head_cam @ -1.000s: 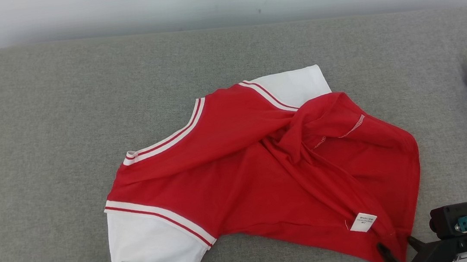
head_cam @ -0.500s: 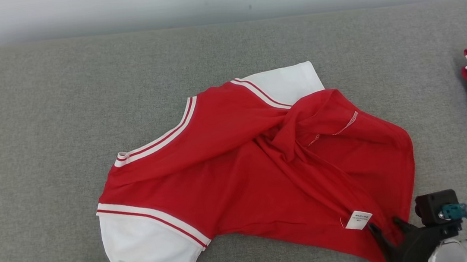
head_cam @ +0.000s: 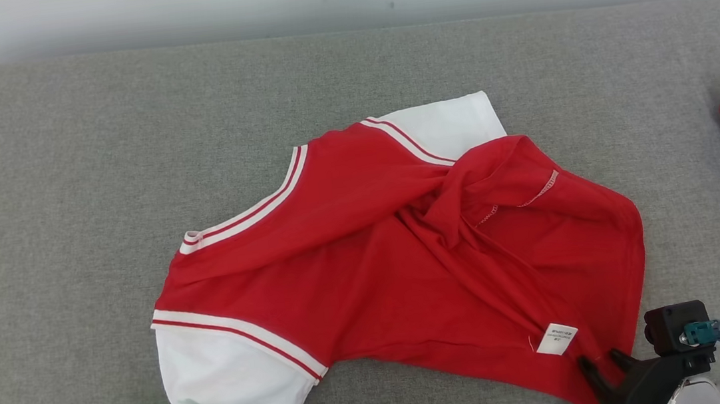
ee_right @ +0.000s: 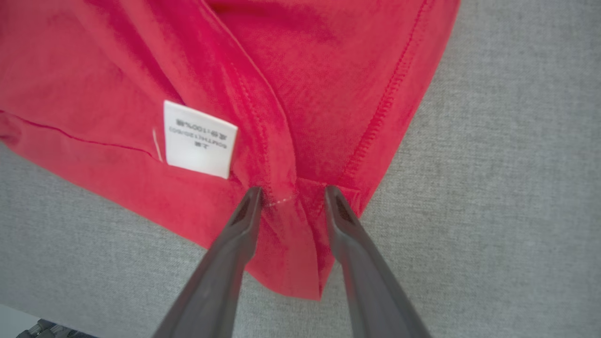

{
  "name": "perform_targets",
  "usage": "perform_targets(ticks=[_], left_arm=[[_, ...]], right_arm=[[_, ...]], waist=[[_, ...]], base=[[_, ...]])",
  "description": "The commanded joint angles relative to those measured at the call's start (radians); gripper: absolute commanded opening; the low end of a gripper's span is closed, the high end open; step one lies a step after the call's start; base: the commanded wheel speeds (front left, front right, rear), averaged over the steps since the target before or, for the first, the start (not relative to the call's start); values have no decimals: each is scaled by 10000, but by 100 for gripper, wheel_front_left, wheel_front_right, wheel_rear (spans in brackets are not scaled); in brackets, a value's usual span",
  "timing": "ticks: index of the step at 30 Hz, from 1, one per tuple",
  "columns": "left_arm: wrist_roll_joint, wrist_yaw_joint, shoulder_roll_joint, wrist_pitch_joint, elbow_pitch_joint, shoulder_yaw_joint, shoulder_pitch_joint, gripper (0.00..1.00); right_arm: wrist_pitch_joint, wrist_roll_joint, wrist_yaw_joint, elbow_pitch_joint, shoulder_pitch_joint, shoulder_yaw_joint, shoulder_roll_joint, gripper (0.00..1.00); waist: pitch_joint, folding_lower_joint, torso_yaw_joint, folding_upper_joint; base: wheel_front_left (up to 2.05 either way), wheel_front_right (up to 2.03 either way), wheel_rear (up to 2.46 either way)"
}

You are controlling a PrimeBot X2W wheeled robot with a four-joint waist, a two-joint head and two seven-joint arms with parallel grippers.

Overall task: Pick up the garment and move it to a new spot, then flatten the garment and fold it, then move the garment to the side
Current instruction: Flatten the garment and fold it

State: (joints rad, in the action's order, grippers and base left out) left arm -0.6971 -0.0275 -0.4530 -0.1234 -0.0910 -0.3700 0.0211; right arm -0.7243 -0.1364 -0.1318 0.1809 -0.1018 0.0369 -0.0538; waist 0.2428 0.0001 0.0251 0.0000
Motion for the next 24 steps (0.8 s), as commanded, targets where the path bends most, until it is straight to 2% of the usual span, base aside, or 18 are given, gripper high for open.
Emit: perform_targets(ticks=[1,2,3,5,7,9,11,12,16,19,21,24], left_arm=[[-142,4,13,82,-57,16,108,0],[-141,6,14,84,-64,7,129,0],[-135,11,15,85,-73,-3,149,0],[-141,24,8,86,-90,-21,179,0],[-150,36,-3,80,-112,-30,207,0],[-128,37,-18,58,-128,-42,205,0],[-147,26,-38,50,-138,-36,183,0],[-163,16,-45,54,-138,-25,164,0],[-212,-64,-32,193,-106,103,107,0],[-744,-134,392,840,163,659,161,0],[-1060,-53,579,1130,344,893,161,0],[-1949,290,1004,1890,1030,1631,174,0]], right_arm=[[-21,16,24,51,32,0,22,57],[-16,27,24,56,54,-12,26,51],[20,34,24,60,93,-45,29,48],[49,4,24,34,170,-127,34,35],[72,-19,24,-11,180,-198,34,32],[88,-59,24,-57,149,-281,37,24],[130,-102,24,-44,155,-330,38,11],[164,-125,24,-3,158,-359,40,0],[353,-313,24,277,164,-458,43,0],[660,-750,24,600,242,-391,38,0],[821,-997,24,734,314,-343,37,0],[1325,-1652,24,1107,573,-105,36,0]], waist=[[4,-1,-26,0],[5,-1,-40,0],[6,-1,-48,0],[2,-1,-53,0],[-8,-1,-51,0],[-25,-1,-39,0],[-48,-1,-29,0],[-60,-1,-28,0],[-131,-1,-33,0],[-233,-1,-40,0],[-275,-1,-49,0],[-369,-1,-87,0]], base=[[0,0,0],[0,0,0],[0,0,0],[0,0,0],[0,0,0],[0,0,0],[0,0,0],[0,0,0],[0,0,0],[0,0,0],[0,0,0],[0,0,0]])
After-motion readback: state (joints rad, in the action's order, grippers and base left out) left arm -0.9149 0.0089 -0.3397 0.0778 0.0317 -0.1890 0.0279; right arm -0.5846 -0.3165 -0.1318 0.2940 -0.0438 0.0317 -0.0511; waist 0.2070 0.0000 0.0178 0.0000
